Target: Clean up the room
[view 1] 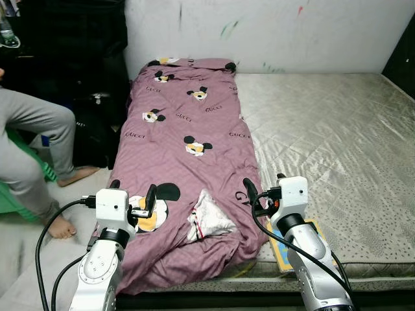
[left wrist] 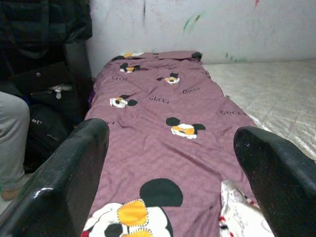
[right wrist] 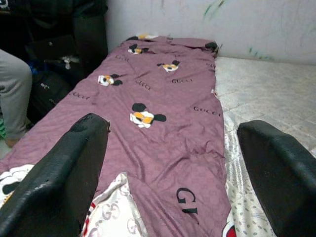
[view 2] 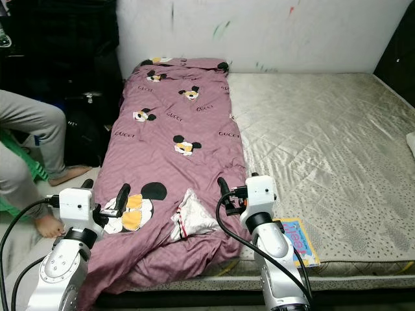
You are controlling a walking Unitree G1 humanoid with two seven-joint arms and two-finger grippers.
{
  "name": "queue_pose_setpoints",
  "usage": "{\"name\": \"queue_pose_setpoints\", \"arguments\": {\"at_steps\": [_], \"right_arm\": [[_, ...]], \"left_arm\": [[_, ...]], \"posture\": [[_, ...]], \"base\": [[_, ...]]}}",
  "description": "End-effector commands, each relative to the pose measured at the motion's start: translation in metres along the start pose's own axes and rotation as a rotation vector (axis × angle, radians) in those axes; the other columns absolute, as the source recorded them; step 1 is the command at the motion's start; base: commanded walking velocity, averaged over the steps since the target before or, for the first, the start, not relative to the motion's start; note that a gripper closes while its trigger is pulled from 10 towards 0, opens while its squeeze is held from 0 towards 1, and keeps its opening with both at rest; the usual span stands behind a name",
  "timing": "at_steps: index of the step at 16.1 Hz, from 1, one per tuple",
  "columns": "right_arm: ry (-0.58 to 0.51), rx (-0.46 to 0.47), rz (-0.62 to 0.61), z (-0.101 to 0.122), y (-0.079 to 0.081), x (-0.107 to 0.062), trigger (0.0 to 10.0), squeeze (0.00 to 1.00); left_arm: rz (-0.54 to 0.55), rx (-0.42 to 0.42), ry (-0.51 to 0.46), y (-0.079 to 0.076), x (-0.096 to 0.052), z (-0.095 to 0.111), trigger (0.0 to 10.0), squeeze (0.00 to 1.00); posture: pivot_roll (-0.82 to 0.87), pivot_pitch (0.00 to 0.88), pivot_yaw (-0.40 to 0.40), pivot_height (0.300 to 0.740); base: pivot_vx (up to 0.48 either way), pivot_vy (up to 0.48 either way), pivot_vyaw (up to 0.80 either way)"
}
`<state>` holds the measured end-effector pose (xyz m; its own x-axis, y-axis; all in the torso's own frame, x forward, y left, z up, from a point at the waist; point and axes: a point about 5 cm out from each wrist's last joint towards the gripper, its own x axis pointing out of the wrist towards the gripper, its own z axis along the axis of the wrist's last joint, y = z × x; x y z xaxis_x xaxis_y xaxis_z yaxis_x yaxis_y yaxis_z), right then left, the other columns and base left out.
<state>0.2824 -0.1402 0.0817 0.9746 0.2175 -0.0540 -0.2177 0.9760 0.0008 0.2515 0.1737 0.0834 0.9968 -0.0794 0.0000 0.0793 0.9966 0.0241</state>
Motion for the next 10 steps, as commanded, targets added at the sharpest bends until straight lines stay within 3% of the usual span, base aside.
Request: {"name": "queue_pose_setpoints", "arguments": {"at_steps": [1,6,10], "right_arm": [[-0.010,-0.006,0.006,0.0026,0.0010,0.0030,10.0,0.00],[-0.011,-0.001,0.002,0.0024,0.0015,0.0045,10.0,0.00],[-0.004,-0.002,-0.002,0.0009,0.0013,0.0054,10.0,0.00]], "left_arm": [[-0.004,0.000,-0.007,0.0025,0.0023,0.0029,10.0,0.00],[-0.021,-0.004,-0.001,0.0014,0.0049,0.0022,10.0,0.00],[-0.009,-0.004,0.022,0.0013,0.0072,-0.0006,10.0,0.00]], "posture": [[0.00,0.000,-0.013,0.740],[0.00,0.000,-0.008,0.740],[0.00,0.000,-0.007,0.740]], "base": [[0.307,0.000,0.00],[0.281,0.000,0.00],[0.000,0.000,0.00]]}}
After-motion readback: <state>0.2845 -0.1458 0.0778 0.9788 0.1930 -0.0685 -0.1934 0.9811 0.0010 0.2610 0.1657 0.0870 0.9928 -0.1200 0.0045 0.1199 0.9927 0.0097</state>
